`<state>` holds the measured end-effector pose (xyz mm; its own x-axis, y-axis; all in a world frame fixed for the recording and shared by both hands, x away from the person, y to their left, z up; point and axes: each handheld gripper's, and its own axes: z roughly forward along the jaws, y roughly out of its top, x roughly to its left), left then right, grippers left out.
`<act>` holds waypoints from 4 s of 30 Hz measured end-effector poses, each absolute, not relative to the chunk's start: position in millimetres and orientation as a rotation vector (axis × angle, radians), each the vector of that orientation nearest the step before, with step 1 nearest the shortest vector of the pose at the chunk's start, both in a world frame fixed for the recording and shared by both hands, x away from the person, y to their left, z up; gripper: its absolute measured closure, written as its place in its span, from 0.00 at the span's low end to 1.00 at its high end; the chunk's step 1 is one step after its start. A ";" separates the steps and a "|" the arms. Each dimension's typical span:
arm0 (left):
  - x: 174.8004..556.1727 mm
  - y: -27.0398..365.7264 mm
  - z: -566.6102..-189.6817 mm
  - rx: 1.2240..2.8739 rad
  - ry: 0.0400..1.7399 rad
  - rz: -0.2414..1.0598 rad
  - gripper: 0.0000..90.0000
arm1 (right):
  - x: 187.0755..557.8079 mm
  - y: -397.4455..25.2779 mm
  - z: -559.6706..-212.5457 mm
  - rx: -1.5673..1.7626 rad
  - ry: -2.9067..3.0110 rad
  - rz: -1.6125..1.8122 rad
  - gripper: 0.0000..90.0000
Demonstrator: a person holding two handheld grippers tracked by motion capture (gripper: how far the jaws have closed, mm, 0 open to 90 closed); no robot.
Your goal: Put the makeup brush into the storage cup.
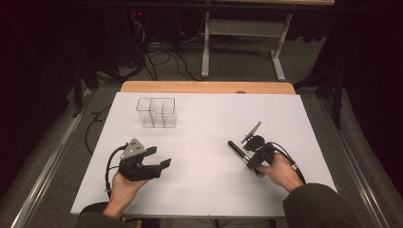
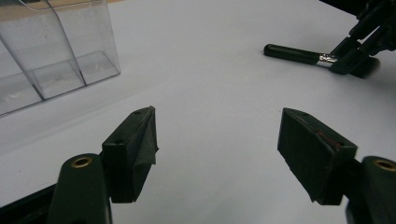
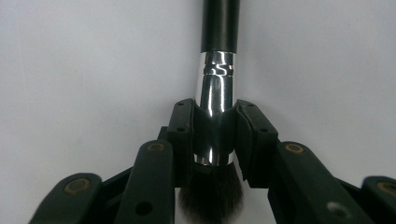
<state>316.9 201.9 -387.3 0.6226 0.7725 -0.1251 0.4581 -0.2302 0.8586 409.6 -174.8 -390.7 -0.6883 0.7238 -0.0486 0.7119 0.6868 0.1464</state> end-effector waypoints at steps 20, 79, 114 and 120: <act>315.0 193.1 -387.6 1.907 0.949 0.404 0.32 | 401.1 -180.2 -381.7 1.140 2.775 0.297 0.81; 317.6 125.9 -365.9 1.954 0.767 0.439 0.30 | 377.8 -159.7 -329.9 0.938 2.838 0.503 0.80; 329.0 111.3 -379.6 2.076 0.729 0.569 0.27 | 376.7 -102.5 -331.7 0.730 3.002 0.423 0.80; 329.1 109.6 -380.8 2.087 0.722 0.568 0.25 | 374.9 -95.0 -330.6 0.727 3.030 0.406 0.80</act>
<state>329.1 109.6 -380.8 0.7319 0.6676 0.1366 0.2891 -0.4857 0.8249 374.9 -95.0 -330.6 -0.8931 0.4458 0.0605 0.4460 0.8598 0.2487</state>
